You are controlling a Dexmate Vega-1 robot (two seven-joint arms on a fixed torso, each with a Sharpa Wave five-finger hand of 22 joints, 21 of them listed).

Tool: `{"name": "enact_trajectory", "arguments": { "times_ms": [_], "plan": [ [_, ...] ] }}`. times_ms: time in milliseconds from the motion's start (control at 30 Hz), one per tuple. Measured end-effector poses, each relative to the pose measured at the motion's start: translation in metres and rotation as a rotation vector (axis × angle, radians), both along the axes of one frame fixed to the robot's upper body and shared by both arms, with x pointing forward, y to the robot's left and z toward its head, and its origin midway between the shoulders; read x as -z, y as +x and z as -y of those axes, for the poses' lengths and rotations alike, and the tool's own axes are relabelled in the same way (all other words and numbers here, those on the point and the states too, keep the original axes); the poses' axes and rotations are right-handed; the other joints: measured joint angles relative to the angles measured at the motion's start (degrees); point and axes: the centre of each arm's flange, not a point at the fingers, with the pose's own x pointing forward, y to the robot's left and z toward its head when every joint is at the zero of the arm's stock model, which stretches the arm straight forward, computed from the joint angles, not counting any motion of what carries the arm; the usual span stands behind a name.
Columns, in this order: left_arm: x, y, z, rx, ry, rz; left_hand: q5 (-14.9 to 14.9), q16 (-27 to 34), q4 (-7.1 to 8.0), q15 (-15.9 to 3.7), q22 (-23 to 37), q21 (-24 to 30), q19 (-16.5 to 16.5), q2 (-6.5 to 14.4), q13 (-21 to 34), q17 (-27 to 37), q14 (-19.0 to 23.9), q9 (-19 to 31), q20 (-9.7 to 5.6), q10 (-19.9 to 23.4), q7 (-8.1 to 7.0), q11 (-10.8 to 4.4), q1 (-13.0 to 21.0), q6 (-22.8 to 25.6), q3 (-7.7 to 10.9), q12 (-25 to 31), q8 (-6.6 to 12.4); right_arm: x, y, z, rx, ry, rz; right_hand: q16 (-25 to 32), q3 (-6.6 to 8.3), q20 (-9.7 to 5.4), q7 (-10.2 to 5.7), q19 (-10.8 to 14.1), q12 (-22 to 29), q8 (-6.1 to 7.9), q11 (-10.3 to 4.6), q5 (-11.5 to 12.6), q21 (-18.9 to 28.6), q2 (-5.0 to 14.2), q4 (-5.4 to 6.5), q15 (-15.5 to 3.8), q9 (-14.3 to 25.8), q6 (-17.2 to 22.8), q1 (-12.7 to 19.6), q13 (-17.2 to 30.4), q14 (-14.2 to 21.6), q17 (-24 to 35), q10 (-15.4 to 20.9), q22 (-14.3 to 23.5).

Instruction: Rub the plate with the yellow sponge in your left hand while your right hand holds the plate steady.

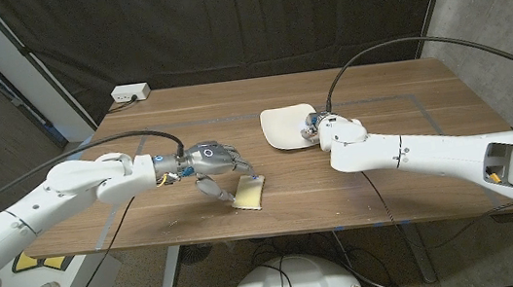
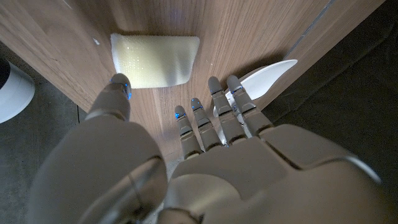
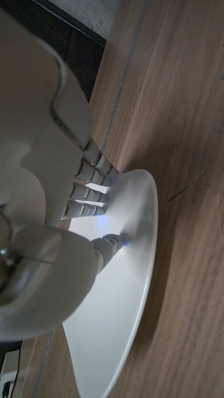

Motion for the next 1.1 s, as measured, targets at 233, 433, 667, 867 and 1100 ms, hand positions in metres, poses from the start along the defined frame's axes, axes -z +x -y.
{"name": "enact_trajectory", "arguments": {
  "times_ms": [233, 433, 667, 867, 1100],
  "plan": [
    [0.008, 0.003, 0.004, 0.011, 0.040, 0.025, 0.0, 0.0, 0.24, -0.13, 0.0, 0.6, 0.5, 0.5, 0.0, 0.3, 0.7, 0.0, 0.00, 0.0, -0.08, 0.00, 0.5, -0.5, -0.24, -0.4, -0.55, 0.000, 0.001, 0.000, -0.002, 0.007, -0.001, 0.0, -0.39, -0.04, 0.00, 0.0, 0.0, 0.00, 0.08, 0.0, 0.1, 0.00, 0.08, 0.00, 0.0, 0.0, 0.0, 0.0, 0.0, 0.0, -0.1, 0.0],
    [0.014, 0.006, 0.006, 0.015, 0.065, 0.041, 0.0, 0.0, 0.24, -0.13, 0.0, 0.8, 0.4, 0.5, 0.0, 0.5, 0.7, 0.0, 0.00, 0.0, 0.11, 0.01, 0.5, -0.7, -0.24, -0.4, -0.77, 0.001, 0.001, 0.000, -0.002, 0.009, -0.002, 0.0, -0.39, -0.13, 0.00, 0.1, 0.0, 0.00, 0.08, 0.0, 0.3, 0.00, 0.08, 0.00, 0.0, 0.0, 0.0, 0.0, 0.0, 0.0, -0.1, 0.0],
    [0.022, 0.011, 0.007, 0.012, 0.086, 0.054, 0.0, 0.4, 0.40, -0.20, 0.0, 1.0, 0.8, 0.6, 0.0, 0.8, 1.3, 0.0, -0.31, 0.2, 0.11, -0.20, 0.6, -0.7, -0.40, -0.4, -0.77, 0.001, 0.001, 0.000, -0.003, 0.012, -0.003, 0.3, -0.71, -0.13, 0.00, 0.1, 0.0, 0.00, 0.20, 0.0, 0.3, 0.00, -0.24, 0.00, 0.0, 0.0, 0.0, 0.0, 0.0, 0.0, 0.0, 0.0],
    [0.028, 0.014, 0.008, 0.015, 0.096, 0.068, 0.4, 0.4, 0.40, -0.20, -0.2, 1.2, 1.3, 1.1, 0.0, 0.8, 1.3, 0.3, -0.44, 0.2, 0.11, -0.20, 1.1, -0.7, -0.40, -0.4, -0.99, 0.001, 0.001, 0.000, -0.004, 0.013, -0.001, 0.3, -0.71, -0.12, 0.00, 0.1, 0.2, 0.00, 0.34, 0.0, 0.3, 0.00, -0.24, 0.00, 0.0, 0.0, 0.0, 0.0, 0.0, 0.0, 0.2, 0.0],
    [0.034, 0.016, 0.009, 0.022, 0.104, 0.090, 0.4, 0.4, 0.66, -0.11, -0.2, 1.6, 1.8, 1.1, 0.0, 1.1, 1.4, 0.3, -0.68, 0.2, 0.12, -0.19, 1.1, -0.7, -0.65, -0.8, -1.00, 0.001, 0.001, 0.000, -0.005, 0.016, 0.000, 0.3, -0.71, -0.12, 0.00, 0.1, 0.3, 0.00, 0.34, 0.0, 0.3, 0.00, -0.24, 0.00, 0.0, 0.0, 0.0, 0.0, 0.0, 0.0, 0.2, 0.0]
  ]
}}
